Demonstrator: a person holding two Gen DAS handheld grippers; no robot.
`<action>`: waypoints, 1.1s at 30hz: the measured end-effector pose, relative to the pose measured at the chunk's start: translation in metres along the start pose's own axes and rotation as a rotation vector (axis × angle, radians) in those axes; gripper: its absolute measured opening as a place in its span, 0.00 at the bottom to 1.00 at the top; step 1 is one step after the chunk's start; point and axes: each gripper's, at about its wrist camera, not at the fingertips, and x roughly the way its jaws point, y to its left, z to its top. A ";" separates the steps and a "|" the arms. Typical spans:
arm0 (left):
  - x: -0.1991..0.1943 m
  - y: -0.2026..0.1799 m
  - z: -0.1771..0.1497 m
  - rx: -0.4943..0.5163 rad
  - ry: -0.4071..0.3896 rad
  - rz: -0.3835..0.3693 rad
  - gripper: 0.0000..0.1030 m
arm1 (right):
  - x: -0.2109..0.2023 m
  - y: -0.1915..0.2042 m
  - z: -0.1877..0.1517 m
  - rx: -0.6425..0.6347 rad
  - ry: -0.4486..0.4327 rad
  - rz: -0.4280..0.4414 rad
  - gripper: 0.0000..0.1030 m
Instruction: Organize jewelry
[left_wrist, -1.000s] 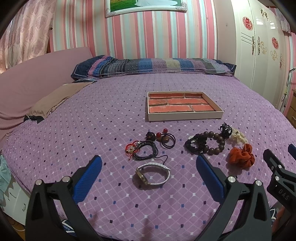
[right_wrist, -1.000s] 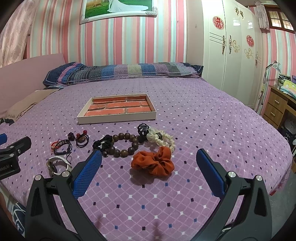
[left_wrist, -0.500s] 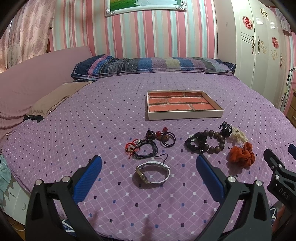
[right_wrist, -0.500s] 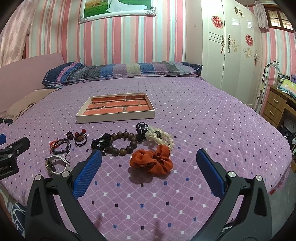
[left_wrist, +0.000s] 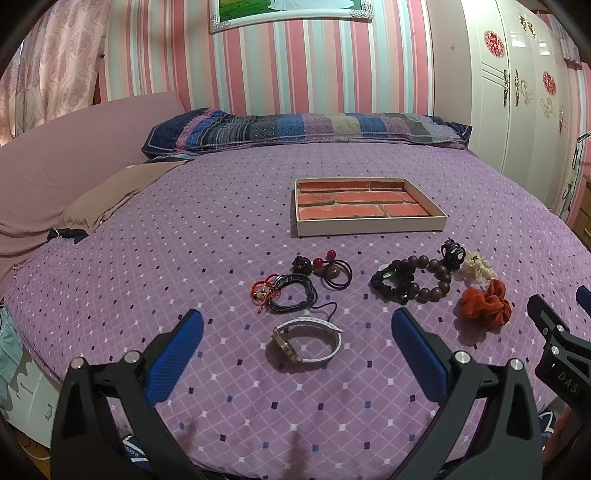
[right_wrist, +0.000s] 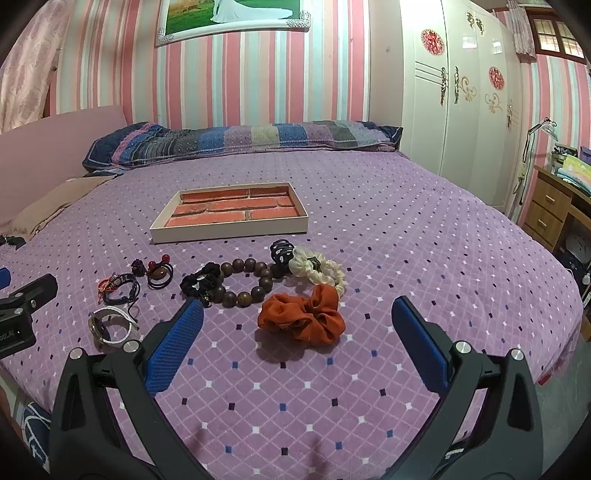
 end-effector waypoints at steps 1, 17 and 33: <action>0.000 0.000 -0.001 -0.001 0.000 0.000 0.96 | 0.001 0.000 -0.001 0.000 0.001 -0.001 0.96; 0.032 0.021 -0.032 -0.030 0.060 0.003 0.96 | 0.024 -0.002 -0.028 -0.025 -0.002 0.013 0.96; 0.105 0.029 -0.042 -0.025 0.186 -0.032 0.96 | 0.092 0.005 -0.039 -0.105 0.045 -0.060 0.96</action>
